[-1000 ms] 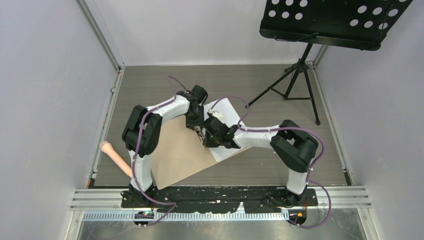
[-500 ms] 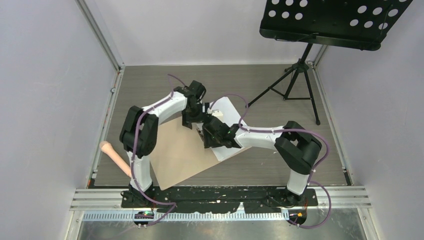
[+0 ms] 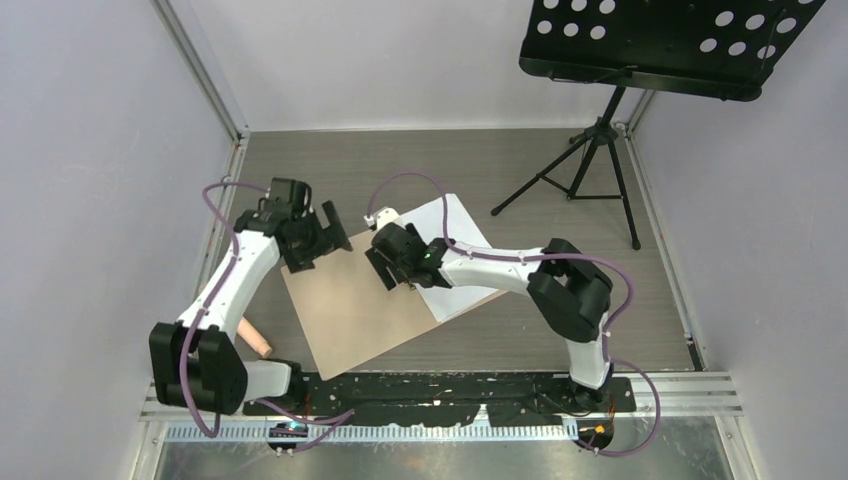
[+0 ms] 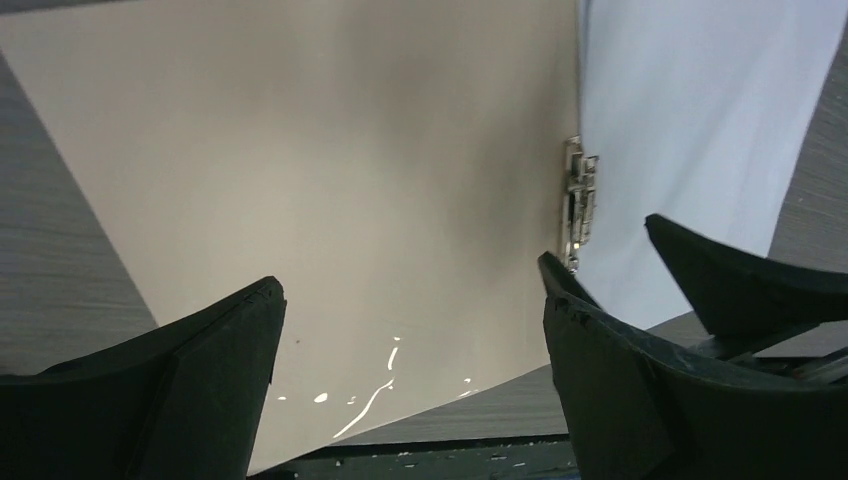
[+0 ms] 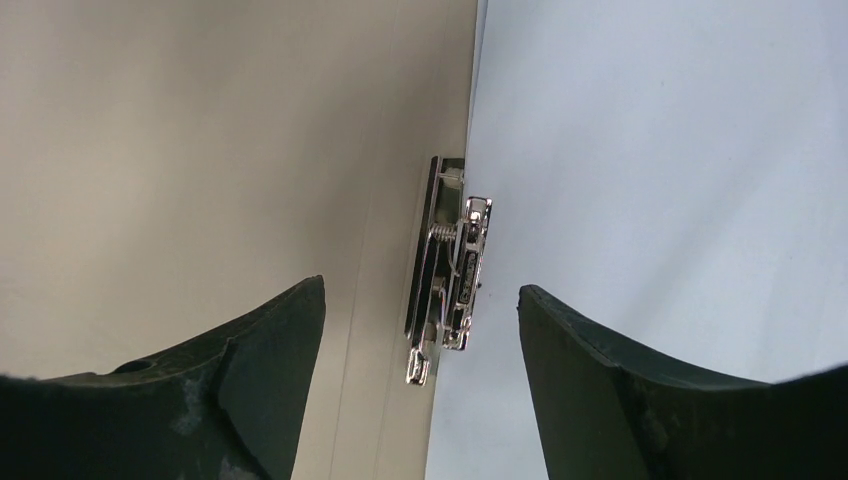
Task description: Put the files into the folder
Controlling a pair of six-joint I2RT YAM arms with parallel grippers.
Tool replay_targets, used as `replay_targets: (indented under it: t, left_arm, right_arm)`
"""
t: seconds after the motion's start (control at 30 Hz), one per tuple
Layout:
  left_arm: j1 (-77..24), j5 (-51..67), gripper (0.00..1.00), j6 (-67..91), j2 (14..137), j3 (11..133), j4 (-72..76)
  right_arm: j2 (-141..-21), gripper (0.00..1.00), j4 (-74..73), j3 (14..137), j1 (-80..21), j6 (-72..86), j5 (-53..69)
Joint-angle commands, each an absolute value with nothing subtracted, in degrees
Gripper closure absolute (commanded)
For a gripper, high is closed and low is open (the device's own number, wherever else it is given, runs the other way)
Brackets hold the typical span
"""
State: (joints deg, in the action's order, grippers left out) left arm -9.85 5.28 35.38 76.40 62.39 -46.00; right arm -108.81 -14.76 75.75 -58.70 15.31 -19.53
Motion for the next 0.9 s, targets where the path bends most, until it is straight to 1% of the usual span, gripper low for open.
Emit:
replay_targets:
  t: [0.0,0.07,0.13,0.17,0.23,0.27,0.3,0.4,0.47,0.63,0.77,0.8,0.87]
  left_arm:
    - [-5.17,7.46,0.00,34.43,70.51,55.57,-45.94]
    - [-3.62,7.73,0.00,33.65,68.43,53.51,-46.36]
    - [-2.36,7.63,0.00,33.15,66.68,51.61,-46.68]
    - [-1.82,7.54,0.01,33.20,65.53,50.58,-46.49]
    - [-1.00,7.28,0.00,33.53,64.08,48.70,-45.85]
    - [-0.63,7.22,0.00,33.63,63.44,47.84,-45.55]
    - [-0.33,7.21,0.00,33.66,62.96,47.24,-45.31]
    - [-0.26,7.52,0.00,33.39,62.85,46.35,-45.41]
    - [-0.26,7.89,0.00,33.14,63.28,46.03,-45.36]
    - [1.40,8.94,0.00,32.46,64.03,46.13,-45.16]
    - [1.78,9.44,0.00,31.49,65.54,46.95,-45.48]
    - [1.84,9.55,0.00,31.28,65.86,47.16,-45.59]
    - [2.10,9.71,0.00,31.12,66.33,47.13,-45.57]
  right_arm:
    - [-113.04,0.24,-17.16,80.93,-58.80,9.26,-22.27]
    - [-114.59,0.26,-18.67,82.55,-58.88,8.86,-22.77]
    - [-115.51,0.32,-19.24,83.15,-58.85,8.70,-22.96]
    - [-116.04,0.34,-19.29,83.39,-58.83,8.63,-22.70]
    - [-116.55,0.42,-19.51,83.60,-58.86,8.69,-22.26]
    - [-116.72,0.48,-19.69,83.68,-58.88,8.70,-22.16]
    - [-117.29,0.51,-19.95,84.03,-58.88,8.66,-22.06]
    - [-118.62,0.66,-21.97,85.39,-58.53,8.12,-22.46]
    - [-118.96,0.71,-22.94,86.33,-57.62,8.32,-21.23]
    - [-118.04,0.78,-23.56,87.72,-53.96,10.50,-13.08]
    - [-117.63,0.85,-23.06,88.33,-48.52,15.05,-2.83]
    - [-117.67,0.85,-22.46,88.33,-47.64,16.81,1.12]
    - [-117.53,0.86,-21.56,88.29,-45.31,18.86,5.34]
